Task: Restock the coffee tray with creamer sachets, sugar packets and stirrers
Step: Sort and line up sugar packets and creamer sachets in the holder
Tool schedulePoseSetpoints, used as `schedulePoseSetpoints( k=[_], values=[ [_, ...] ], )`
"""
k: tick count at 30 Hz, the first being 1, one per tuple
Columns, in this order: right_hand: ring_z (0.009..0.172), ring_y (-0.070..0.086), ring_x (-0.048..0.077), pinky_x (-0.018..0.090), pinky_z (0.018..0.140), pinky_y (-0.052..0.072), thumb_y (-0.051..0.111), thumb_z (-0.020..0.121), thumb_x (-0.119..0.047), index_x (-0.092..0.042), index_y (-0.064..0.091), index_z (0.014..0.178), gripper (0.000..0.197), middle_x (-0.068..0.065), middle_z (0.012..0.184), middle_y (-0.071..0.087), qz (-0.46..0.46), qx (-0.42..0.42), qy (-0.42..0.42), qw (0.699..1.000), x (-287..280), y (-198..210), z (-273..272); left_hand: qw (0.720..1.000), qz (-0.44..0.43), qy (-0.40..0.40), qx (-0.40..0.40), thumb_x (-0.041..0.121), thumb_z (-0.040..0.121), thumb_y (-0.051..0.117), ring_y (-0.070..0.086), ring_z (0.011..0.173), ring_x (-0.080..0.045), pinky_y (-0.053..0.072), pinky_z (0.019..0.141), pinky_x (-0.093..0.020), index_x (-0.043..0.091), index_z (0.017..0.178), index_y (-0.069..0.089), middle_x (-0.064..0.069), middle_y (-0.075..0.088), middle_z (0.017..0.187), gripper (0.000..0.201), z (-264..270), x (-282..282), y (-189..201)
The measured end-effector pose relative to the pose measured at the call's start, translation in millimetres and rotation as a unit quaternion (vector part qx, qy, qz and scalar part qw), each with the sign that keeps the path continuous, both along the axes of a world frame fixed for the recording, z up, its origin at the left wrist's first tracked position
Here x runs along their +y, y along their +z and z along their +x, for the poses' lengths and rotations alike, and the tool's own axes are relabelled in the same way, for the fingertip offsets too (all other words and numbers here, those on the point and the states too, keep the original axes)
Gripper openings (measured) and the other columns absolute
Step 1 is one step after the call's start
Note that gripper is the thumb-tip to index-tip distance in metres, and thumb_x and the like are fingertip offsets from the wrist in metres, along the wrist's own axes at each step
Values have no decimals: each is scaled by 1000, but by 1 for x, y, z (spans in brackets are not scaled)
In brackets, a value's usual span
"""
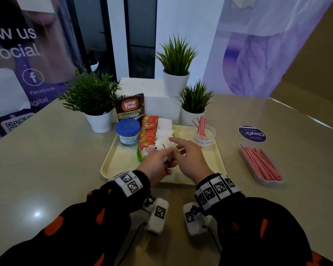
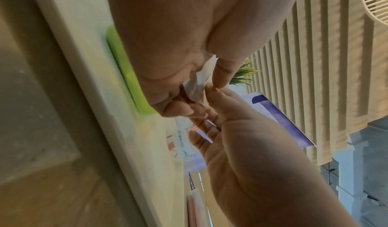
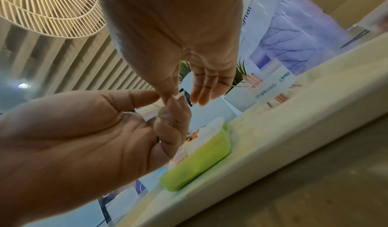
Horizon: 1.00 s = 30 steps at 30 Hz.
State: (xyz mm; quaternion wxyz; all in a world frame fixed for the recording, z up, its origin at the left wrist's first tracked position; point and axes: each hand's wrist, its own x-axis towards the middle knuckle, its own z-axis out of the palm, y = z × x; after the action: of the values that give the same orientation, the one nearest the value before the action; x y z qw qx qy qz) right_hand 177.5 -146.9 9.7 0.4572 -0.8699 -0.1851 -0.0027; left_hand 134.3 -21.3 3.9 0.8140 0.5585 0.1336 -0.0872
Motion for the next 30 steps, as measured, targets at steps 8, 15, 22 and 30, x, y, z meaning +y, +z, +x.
schedulePoseSetpoints(
  k=[8,15,22,30],
  values=[
    [83,61,0,11,77,46,68,95,-10,-16,56,143,50,-9,92,66,85,101,12,991,12,6,4,996,69,42,48,15,91,41,47,59,-16,32,50,-28,10,126,43,-8,56,77,36,8,10,-3],
    [89,66,16,30,81,50,67,92,-9,-16,72,97,10,-1,95,73,47,65,-47,996,18,10,36,842,537,33,-24,16,92,55,59,107,-18,48,95,-35,24,115,61,3,58,122,25,12,29,-10],
    [95,59,24,29,72,42,54,93,-3,-10,71,108,24,8,104,66,-270,17,116,956,32,5,54,789,614,-14,-20,21,97,57,63,103,-20,47,94,-31,25,106,72,0,69,115,18,20,47,-21],
    [113,52,30,43,92,47,57,98,-26,-23,68,116,21,9,117,62,-364,-49,108,924,41,-10,54,802,597,0,-9,21,98,57,62,101,-20,47,92,-32,24,102,68,-1,68,110,12,24,50,-24]
  ],
)
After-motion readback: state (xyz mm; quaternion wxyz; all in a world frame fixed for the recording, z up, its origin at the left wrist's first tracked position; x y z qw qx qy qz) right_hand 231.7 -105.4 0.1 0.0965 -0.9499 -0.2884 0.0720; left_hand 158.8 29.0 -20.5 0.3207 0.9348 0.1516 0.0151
